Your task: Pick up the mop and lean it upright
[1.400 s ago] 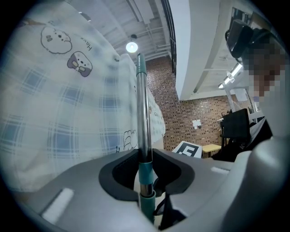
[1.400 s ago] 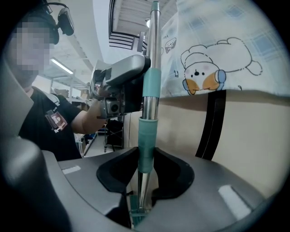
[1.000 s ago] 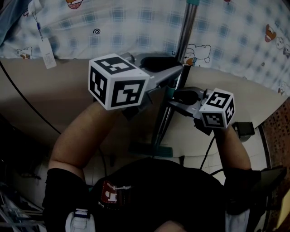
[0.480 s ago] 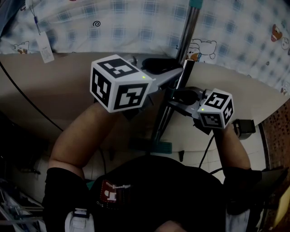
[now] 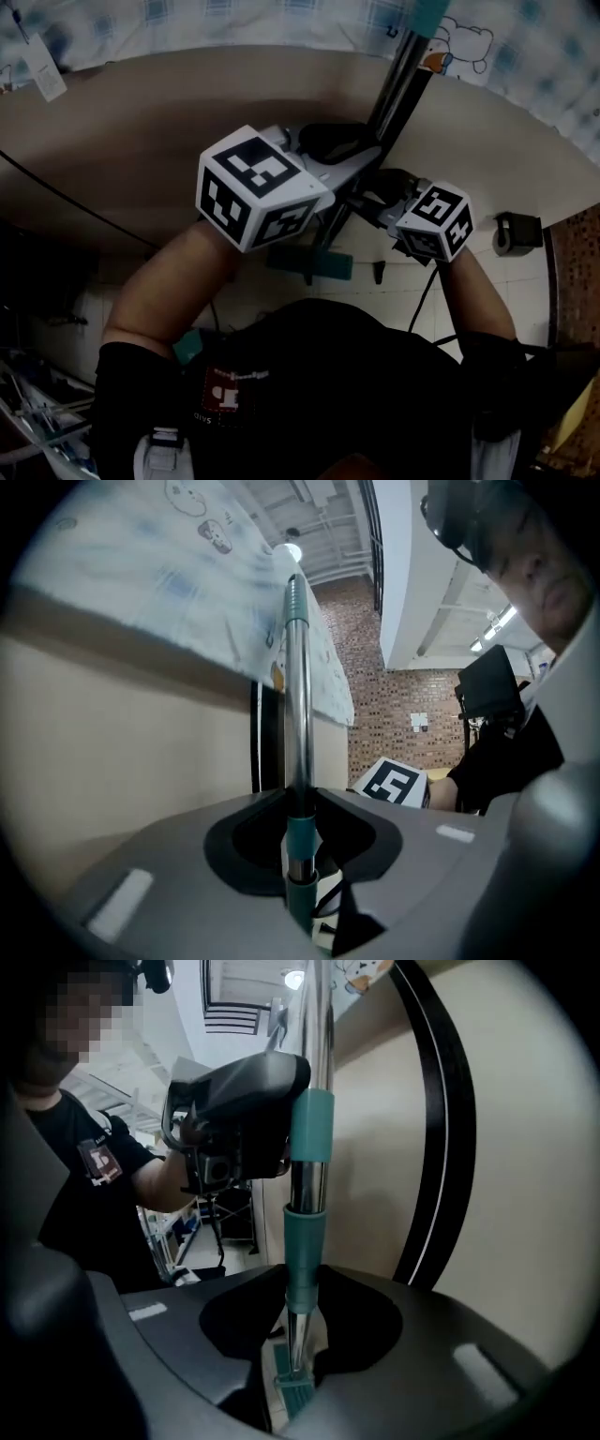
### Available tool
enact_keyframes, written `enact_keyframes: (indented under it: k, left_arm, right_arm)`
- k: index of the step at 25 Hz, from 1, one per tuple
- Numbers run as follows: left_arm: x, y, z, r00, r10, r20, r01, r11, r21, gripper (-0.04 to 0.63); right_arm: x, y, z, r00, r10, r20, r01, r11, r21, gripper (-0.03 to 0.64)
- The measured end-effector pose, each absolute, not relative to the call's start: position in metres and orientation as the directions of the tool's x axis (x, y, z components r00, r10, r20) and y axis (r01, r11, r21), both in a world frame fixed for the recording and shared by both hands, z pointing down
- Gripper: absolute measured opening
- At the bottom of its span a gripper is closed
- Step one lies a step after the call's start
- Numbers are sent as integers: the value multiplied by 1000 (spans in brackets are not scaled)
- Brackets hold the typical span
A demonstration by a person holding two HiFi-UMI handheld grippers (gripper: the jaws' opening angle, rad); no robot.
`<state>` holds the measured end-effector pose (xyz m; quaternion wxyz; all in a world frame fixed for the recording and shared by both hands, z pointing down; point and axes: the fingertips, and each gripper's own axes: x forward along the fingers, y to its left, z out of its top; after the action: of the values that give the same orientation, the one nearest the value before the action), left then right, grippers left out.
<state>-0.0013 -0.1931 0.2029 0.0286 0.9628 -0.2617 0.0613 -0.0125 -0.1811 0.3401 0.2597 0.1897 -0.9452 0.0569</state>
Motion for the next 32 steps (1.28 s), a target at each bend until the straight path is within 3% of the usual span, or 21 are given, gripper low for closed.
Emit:
enact_keyframes:
  k: [12,32]
  left_arm:
    - [-3,-202,382,807,-528,265,-566,-819,94,95]
    - [2,-166,647,732,-476,488,-589,-801,103,95]
  right_arm:
    - [-17,-181,514,-749,-255,612,-399,911,-109,121]
    - [-12,-140,773,-569,-176,803,-456,880,-130,121]
